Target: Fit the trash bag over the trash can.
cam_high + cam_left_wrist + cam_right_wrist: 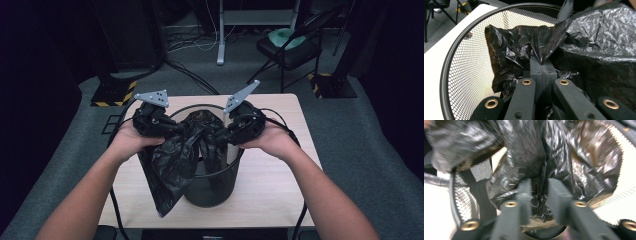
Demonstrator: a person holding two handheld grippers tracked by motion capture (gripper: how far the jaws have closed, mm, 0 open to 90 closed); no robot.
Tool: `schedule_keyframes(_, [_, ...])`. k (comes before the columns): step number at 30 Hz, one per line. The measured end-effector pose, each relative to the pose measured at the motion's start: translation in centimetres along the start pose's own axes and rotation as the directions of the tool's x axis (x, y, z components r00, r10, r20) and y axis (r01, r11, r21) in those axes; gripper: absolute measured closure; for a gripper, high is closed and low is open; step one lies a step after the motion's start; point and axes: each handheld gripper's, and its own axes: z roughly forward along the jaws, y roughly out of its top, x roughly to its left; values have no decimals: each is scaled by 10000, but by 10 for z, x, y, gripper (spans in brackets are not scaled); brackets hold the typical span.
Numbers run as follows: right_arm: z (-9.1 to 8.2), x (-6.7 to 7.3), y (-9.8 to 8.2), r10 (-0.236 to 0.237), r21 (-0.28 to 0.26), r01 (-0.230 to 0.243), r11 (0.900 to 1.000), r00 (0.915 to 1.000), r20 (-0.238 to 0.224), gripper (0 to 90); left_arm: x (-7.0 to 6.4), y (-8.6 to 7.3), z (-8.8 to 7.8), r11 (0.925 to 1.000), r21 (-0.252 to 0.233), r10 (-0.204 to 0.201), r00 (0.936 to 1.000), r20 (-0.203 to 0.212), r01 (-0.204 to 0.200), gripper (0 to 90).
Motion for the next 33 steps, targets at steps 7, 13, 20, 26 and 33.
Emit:
schedule_keyframes(7, [-24,9,6,-7,-1215,52,9926,9993,368,391,0,3,6,10000,37,49,10000,27,-50,895])
schedule_keyframes(13, [-25,19,18,-458,-1500,474,9876,9989,141,382,0,4,10,10000,42,37,10000,58,-37,896])
schedule_keyframes(20, [-14,23,29,-846,-1473,908,9849,9953,475,605,-2,5,11,10000,2,95,9999,38,-95,892])
schedule_keyframes(26, [-9,12,19,-631,-1307,658,9892,9977,245,876,0,3,8,9998,-48,-194,9998,-74,193,790])
schedule_keyframes(33, [-9,-11,-2,203,-632,-150,9979,9962,843,886,1,-5,-8,9984,-119,-555,9971,-512,550,547])
